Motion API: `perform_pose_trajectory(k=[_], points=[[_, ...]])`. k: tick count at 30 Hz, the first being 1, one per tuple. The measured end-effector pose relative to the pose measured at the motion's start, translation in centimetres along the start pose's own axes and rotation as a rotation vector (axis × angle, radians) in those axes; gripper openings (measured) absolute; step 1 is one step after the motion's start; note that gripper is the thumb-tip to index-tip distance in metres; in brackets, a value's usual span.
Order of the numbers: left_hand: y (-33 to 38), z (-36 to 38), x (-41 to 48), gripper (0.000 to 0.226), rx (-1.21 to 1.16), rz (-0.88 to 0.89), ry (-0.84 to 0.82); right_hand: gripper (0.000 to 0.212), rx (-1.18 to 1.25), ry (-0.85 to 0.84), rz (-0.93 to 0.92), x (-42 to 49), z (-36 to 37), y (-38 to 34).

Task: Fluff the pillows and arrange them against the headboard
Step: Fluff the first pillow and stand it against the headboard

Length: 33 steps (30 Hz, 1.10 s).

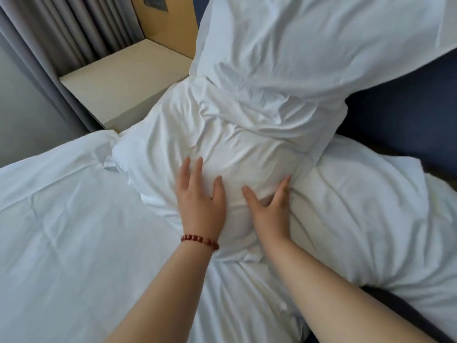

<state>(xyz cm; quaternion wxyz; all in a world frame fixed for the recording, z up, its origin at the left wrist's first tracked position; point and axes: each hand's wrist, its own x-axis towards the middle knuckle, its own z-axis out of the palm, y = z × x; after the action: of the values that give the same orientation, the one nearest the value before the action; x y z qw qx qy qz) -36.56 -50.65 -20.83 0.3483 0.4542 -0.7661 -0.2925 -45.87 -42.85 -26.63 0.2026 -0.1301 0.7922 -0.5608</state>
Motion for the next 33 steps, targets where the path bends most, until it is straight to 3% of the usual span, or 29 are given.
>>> perform_pose_trajectory(k=[4, 6, 8, 10, 12, 14, 17, 21, 23, 26, 29, 33], points=[[-1.1, -1.1, -5.4, 0.081, -0.180, -0.255, 0.113, 0.131, 0.135, -0.013, 0.310, -3.2, -0.4, 0.4], [-2.0, -1.3, -6.5, 0.100, -0.297, -0.483, 0.133, 0.111, 0.330, -0.093, 0.445, -4.4, -0.4, 0.6], [-2.6, -1.6, -6.7, 0.110, -0.477, -0.715, 0.127, 0.066, 0.548, -0.214, 0.518, -5.5, -0.5, 0.6], [-3.1, -2.0, -6.5, 0.098, -0.669, -0.841, 0.082, 0.033, 0.587, -0.285, 0.558, -6.5, -0.6, 0.4], [-3.6, -2.8, -5.9, 0.065, -0.733, -0.907, -0.002, 0.019, 0.604, -0.259, 0.597, -7.3, -0.7, 0.1], [-4.6, -3.4, -5.1, 0.053, -0.852, -0.970, -0.107, 0.008, 0.658, -0.168, 0.583, -7.6, -0.7, -0.1], [-5.2, -4.6, -4.8, 0.042, -1.152, -1.093, -0.311, 0.003, 0.764, -0.049, 0.598, -8.2, -1.1, -0.4], [-5.4, -4.8, -5.5, 0.036, -1.217, -1.121, -0.343, 0.017, 0.679, -0.324, 0.581, -10.7, -0.9, -1.4], [-5.4, -4.6, -5.7, 0.036, -1.152, -1.085, -0.300, 0.021, 0.626, -0.368, 0.503, -11.4, -0.7, -1.4], [-4.7, -4.6, -5.7, 0.029, -1.111, -1.061, -0.227, 0.018, 0.601, -0.171, 0.437, -10.6, -1.0, -1.3], [-4.9, -5.1, -5.9, 0.014, -1.228, -1.172, -0.179, 0.003, 0.567, -0.072, 0.490, -10.6, -1.0, -1.0], [-6.4, -5.9, -6.3, 0.007, -1.245, -1.189, -0.156, 0.015, 0.521, -0.220, 0.676, -12.6, -0.4, -1.0]])
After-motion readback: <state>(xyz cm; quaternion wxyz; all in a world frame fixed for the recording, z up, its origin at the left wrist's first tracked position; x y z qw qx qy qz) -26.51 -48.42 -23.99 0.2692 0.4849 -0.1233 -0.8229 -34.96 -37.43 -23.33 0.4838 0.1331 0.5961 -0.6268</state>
